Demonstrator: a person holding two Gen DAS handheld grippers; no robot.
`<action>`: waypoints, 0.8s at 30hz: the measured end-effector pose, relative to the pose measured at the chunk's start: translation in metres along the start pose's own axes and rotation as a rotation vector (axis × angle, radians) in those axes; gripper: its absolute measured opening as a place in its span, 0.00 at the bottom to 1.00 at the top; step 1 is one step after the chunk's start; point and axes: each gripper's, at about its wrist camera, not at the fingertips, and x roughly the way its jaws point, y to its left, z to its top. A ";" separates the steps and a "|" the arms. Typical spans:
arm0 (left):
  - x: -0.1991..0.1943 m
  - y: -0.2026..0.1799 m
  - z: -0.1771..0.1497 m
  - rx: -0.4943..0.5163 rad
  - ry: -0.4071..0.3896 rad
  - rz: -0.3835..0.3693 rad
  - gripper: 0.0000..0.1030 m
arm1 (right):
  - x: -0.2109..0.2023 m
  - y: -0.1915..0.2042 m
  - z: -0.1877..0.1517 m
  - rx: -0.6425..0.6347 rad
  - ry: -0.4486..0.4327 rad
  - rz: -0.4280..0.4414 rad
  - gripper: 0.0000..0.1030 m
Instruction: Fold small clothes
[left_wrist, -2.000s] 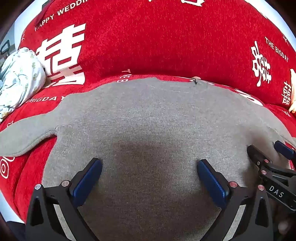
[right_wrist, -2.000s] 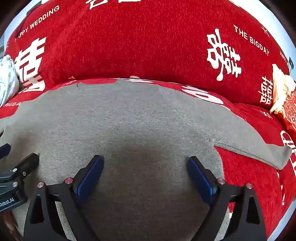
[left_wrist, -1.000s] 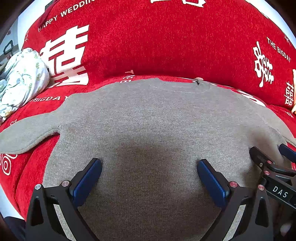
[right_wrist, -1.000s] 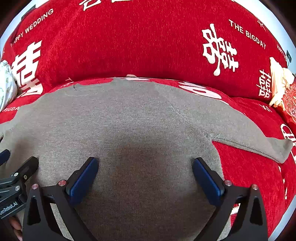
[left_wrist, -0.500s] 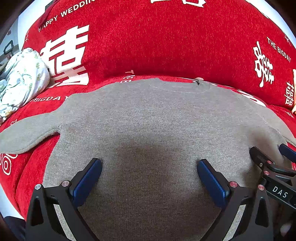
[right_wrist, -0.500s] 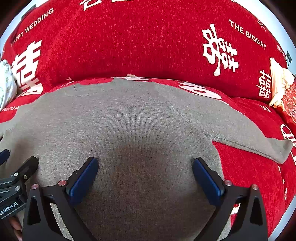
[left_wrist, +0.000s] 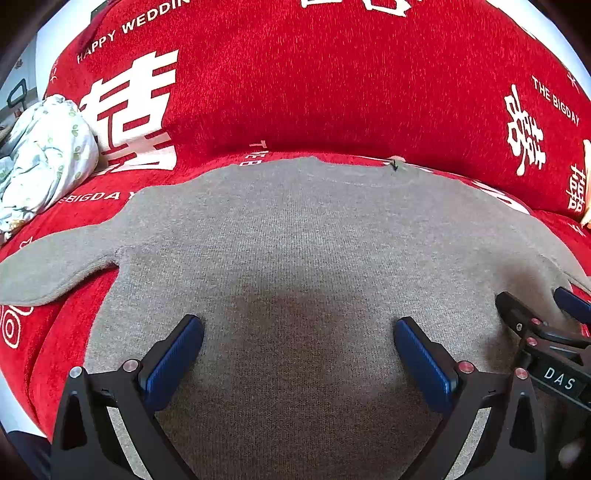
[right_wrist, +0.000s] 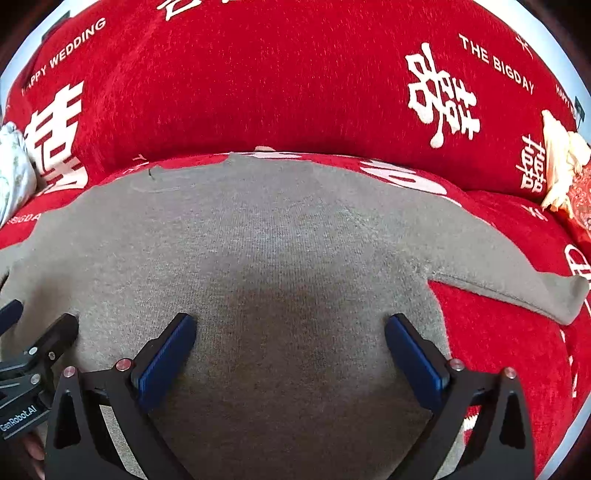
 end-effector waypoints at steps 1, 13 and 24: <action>0.000 -0.001 0.000 0.000 0.000 0.001 1.00 | 0.000 0.000 0.000 0.000 0.000 0.000 1.00; 0.000 0.000 0.000 0.000 0.000 0.000 1.00 | -0.001 0.000 -0.001 -0.003 -0.001 -0.005 1.00; 0.001 -0.002 0.000 0.001 0.002 0.006 1.00 | -0.001 -0.001 0.001 -0.003 0.013 -0.007 1.00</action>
